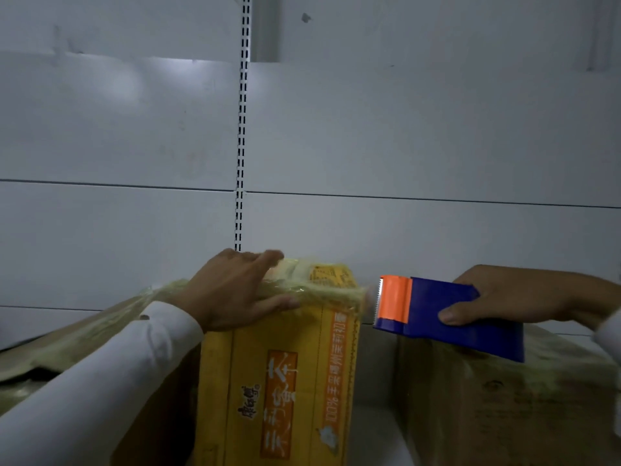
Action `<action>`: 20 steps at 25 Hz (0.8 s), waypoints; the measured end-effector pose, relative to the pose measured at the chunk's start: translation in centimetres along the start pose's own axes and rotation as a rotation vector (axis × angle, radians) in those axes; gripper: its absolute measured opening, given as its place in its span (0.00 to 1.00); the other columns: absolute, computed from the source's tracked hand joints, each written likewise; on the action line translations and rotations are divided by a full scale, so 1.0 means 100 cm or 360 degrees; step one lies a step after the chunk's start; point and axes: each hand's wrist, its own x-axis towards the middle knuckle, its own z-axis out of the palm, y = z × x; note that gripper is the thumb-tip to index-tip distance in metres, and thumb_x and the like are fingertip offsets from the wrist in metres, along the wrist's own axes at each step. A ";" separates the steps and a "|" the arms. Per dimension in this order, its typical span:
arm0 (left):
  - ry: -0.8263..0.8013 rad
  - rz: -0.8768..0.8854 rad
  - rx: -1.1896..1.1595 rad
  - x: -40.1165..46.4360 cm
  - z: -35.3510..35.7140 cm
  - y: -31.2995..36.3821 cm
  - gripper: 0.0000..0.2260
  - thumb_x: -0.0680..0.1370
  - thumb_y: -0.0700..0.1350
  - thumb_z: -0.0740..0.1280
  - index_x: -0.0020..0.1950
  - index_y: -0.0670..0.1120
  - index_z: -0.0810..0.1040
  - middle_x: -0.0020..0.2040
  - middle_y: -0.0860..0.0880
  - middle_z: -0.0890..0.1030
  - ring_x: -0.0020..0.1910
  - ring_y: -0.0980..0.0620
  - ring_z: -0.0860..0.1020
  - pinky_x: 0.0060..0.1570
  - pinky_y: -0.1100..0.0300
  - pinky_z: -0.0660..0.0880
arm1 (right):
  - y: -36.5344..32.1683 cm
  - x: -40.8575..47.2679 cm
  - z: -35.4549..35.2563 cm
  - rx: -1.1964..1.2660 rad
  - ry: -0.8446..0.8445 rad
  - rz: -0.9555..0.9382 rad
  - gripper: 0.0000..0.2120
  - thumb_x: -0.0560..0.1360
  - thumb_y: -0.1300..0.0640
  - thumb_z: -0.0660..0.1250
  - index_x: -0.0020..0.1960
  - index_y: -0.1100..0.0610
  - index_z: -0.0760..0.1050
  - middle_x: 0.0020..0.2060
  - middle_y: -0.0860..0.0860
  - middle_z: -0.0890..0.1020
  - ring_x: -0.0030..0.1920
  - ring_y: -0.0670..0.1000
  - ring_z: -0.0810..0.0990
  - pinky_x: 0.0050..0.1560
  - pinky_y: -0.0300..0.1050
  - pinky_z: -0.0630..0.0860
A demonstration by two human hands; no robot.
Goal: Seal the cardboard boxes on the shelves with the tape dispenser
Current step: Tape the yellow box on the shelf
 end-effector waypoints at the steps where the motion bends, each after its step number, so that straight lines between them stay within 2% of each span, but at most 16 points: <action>1: 0.0067 -0.0004 -0.0009 0.004 0.000 0.012 0.40 0.71 0.75 0.46 0.72 0.50 0.63 0.65 0.48 0.76 0.59 0.48 0.77 0.58 0.56 0.70 | -0.001 0.001 0.001 -0.0008 0.0004 -0.0001 0.16 0.70 0.41 0.69 0.43 0.55 0.79 0.38 0.52 0.86 0.36 0.50 0.83 0.40 0.40 0.76; 2: 0.0136 0.0054 -0.0050 0.011 0.002 0.026 0.38 0.73 0.74 0.47 0.74 0.50 0.61 0.68 0.48 0.74 0.62 0.49 0.75 0.61 0.55 0.69 | -0.002 0.002 0.002 -0.0023 0.0001 -0.0004 0.16 0.71 0.42 0.69 0.44 0.55 0.79 0.39 0.52 0.86 0.37 0.50 0.84 0.41 0.41 0.77; 4: 0.0150 0.0262 -0.0060 0.025 0.011 0.057 0.31 0.76 0.69 0.47 0.71 0.52 0.65 0.67 0.49 0.74 0.63 0.49 0.75 0.62 0.54 0.69 | -0.003 0.004 0.003 -0.0054 -0.0032 -0.0011 0.16 0.72 0.42 0.68 0.46 0.55 0.78 0.40 0.50 0.86 0.39 0.49 0.84 0.43 0.40 0.77; 7: -0.0011 0.0362 0.0052 0.038 0.028 0.070 0.24 0.79 0.64 0.47 0.65 0.54 0.70 0.60 0.52 0.79 0.54 0.49 0.79 0.50 0.55 0.76 | -0.003 0.005 0.006 -0.0063 -0.0107 0.0003 0.15 0.73 0.42 0.68 0.48 0.54 0.78 0.42 0.49 0.86 0.41 0.48 0.84 0.44 0.40 0.77; 11: 0.0050 0.0367 0.0000 0.033 0.038 0.049 0.28 0.77 0.66 0.41 0.66 0.58 0.70 0.57 0.54 0.81 0.51 0.49 0.81 0.45 0.54 0.77 | 0.004 -0.002 0.006 -0.0007 -0.0127 -0.0024 0.15 0.75 0.43 0.67 0.51 0.55 0.78 0.45 0.50 0.86 0.44 0.50 0.85 0.45 0.41 0.78; 15: 0.0082 0.0385 -0.0069 0.034 0.039 0.046 0.29 0.76 0.67 0.41 0.67 0.59 0.70 0.56 0.54 0.82 0.49 0.48 0.81 0.42 0.54 0.77 | 0.002 -0.020 -0.005 -0.0016 -0.0175 0.0013 0.15 0.74 0.42 0.67 0.48 0.54 0.79 0.41 0.50 0.86 0.39 0.48 0.84 0.42 0.39 0.77; 20: 0.0065 0.0341 -0.0046 0.031 0.043 0.044 0.30 0.75 0.67 0.40 0.67 0.57 0.70 0.56 0.53 0.82 0.49 0.48 0.81 0.43 0.56 0.76 | -0.022 -0.006 0.006 -0.0425 0.0034 0.0294 0.23 0.73 0.36 0.68 0.45 0.57 0.79 0.35 0.52 0.84 0.32 0.45 0.80 0.36 0.37 0.73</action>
